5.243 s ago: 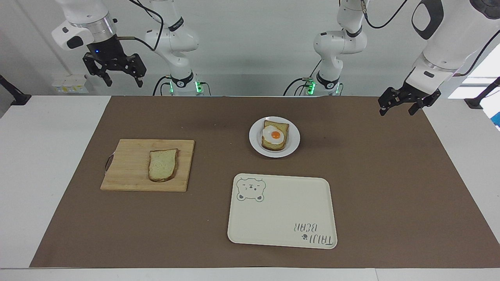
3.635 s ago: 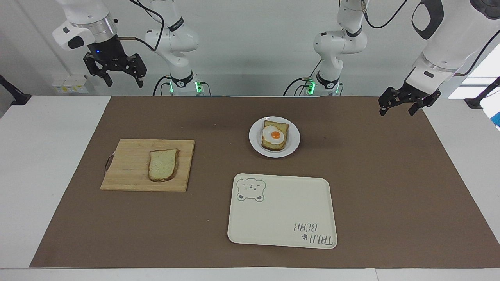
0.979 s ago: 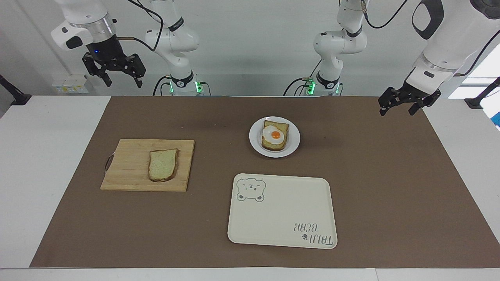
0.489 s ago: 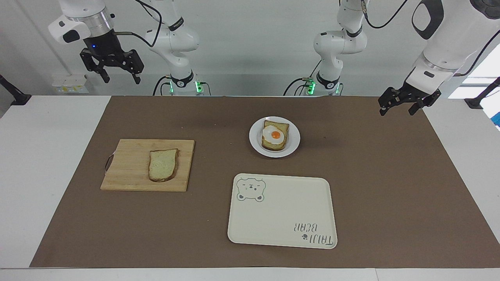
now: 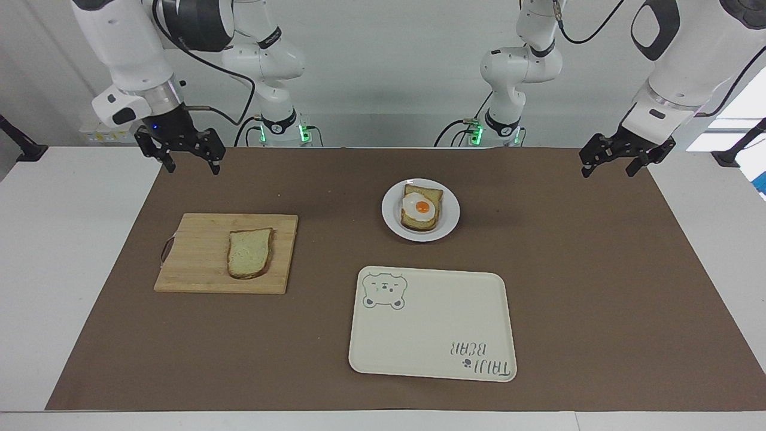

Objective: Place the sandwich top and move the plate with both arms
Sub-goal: 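Reach the right gripper to the bread slice on the bamboo board, then grasp the bread slice edge with the right gripper and lift it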

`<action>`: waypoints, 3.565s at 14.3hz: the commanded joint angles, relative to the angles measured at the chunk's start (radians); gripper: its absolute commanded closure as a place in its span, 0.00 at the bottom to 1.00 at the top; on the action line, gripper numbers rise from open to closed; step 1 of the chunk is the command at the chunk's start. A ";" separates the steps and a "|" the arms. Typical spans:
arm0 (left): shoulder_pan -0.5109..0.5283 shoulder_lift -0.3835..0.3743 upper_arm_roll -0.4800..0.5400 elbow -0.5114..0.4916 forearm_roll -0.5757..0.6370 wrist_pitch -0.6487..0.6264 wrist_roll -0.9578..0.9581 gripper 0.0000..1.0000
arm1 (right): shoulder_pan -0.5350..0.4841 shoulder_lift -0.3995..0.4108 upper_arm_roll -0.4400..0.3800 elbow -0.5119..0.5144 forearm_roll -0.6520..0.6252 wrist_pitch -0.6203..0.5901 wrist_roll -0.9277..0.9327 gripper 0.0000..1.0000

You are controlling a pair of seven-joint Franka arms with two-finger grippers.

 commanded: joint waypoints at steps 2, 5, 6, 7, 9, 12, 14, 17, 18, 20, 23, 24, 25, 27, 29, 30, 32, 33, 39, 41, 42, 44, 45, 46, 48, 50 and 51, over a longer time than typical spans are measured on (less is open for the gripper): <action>0.007 -0.025 -0.002 -0.025 -0.008 -0.008 -0.002 0.00 | -0.045 0.108 0.006 -0.045 0.046 0.146 -0.100 0.00; 0.007 -0.025 0.000 -0.025 -0.008 -0.007 -0.002 0.00 | -0.061 0.172 0.006 -0.087 0.122 0.271 -0.108 0.00; 0.007 -0.025 -0.002 -0.025 -0.008 -0.007 -0.002 0.00 | -0.061 0.188 0.006 -0.100 0.123 0.299 -0.110 0.00; 0.007 -0.025 -0.002 -0.025 -0.008 -0.007 -0.002 0.00 | -0.064 0.209 0.006 -0.116 0.138 0.324 -0.114 0.00; 0.007 -0.025 -0.002 -0.025 -0.008 -0.007 -0.002 0.00 | -0.065 0.238 0.006 -0.142 0.207 0.385 -0.140 0.00; 0.007 -0.025 -0.002 -0.025 -0.008 -0.007 -0.002 0.00 | -0.079 0.277 0.006 -0.172 0.229 0.402 -0.232 0.00; 0.007 -0.025 -0.002 -0.025 -0.008 -0.007 -0.002 0.00 | -0.120 0.277 0.006 -0.223 0.281 0.417 -0.333 0.00; 0.007 -0.025 -0.002 -0.025 -0.008 -0.008 -0.002 0.00 | -0.124 0.291 0.006 -0.277 0.350 0.482 -0.387 0.00; 0.007 -0.025 -0.002 -0.025 -0.008 -0.007 -0.002 0.00 | -0.117 0.300 0.006 -0.277 0.362 0.493 -0.386 0.00; 0.007 -0.023 0.000 -0.025 -0.008 -0.008 -0.002 0.00 | -0.111 0.308 0.006 -0.284 0.382 0.496 -0.384 0.00; 0.007 -0.025 -0.002 -0.025 -0.008 -0.007 -0.002 0.00 | -0.108 0.309 0.006 -0.295 0.382 0.502 -0.383 0.02; 0.007 -0.025 0.000 -0.025 -0.008 -0.007 -0.002 0.00 | -0.105 0.308 0.006 -0.303 0.382 0.502 -0.378 0.12; 0.007 -0.025 0.000 -0.025 -0.008 -0.007 -0.002 0.00 | -0.095 0.311 0.006 -0.309 0.382 0.505 -0.378 0.19; 0.007 -0.025 -0.002 -0.025 -0.008 -0.008 -0.002 0.00 | -0.078 0.309 0.006 -0.324 0.382 0.523 -0.369 0.42; 0.007 -0.025 0.000 -0.025 -0.008 -0.008 -0.002 0.00 | -0.061 0.308 0.006 -0.338 0.382 0.526 -0.294 1.00; 0.007 -0.025 -0.002 -0.025 -0.008 -0.008 -0.002 0.00 | -0.047 0.309 0.006 -0.337 0.382 0.528 -0.254 1.00; 0.007 -0.025 -0.002 -0.025 -0.008 -0.007 -0.002 0.00 | -0.044 0.312 0.004 -0.331 0.370 0.531 -0.254 1.00; 0.007 -0.025 0.000 -0.025 -0.008 -0.007 -0.002 0.00 | -0.045 0.314 0.004 -0.329 0.366 0.531 -0.255 1.00; 0.007 -0.025 -0.002 -0.025 -0.008 -0.007 -0.003 0.00 | -0.047 0.312 0.004 -0.271 0.365 0.488 -0.246 1.00; 0.007 -0.025 -0.002 -0.025 -0.008 -0.007 -0.002 0.00 | -0.047 0.301 0.004 -0.257 0.364 0.465 -0.246 1.00; 0.007 -0.025 0.000 -0.025 -0.008 -0.008 -0.002 0.00 | -0.048 0.294 0.003 -0.252 0.364 0.454 -0.246 1.00; 0.007 -0.025 -0.002 -0.025 -0.008 -0.007 -0.002 0.00 | -0.048 0.277 0.003 -0.223 0.362 0.413 -0.245 1.00; 0.007 -0.025 0.000 -0.025 -0.008 -0.007 -0.002 0.00 | -0.048 0.260 0.001 -0.206 0.361 0.380 -0.243 1.00; 0.007 -0.025 0.000 -0.025 -0.008 -0.007 -0.002 0.00 | -0.050 0.248 0.001 -0.187 0.361 0.340 -0.243 1.00; 0.007 -0.025 -0.002 -0.025 -0.008 -0.008 -0.003 0.00 | -0.056 0.222 0.001 -0.150 0.361 0.274 -0.243 1.00; 0.007 -0.025 0.000 -0.025 -0.008 -0.007 -0.002 0.00 | -0.048 0.205 0.004 -0.105 0.364 0.211 -0.240 1.00; 0.007 -0.025 0.000 -0.025 -0.008 -0.007 -0.002 0.00 | -0.047 0.203 0.009 -0.082 0.367 0.182 -0.234 1.00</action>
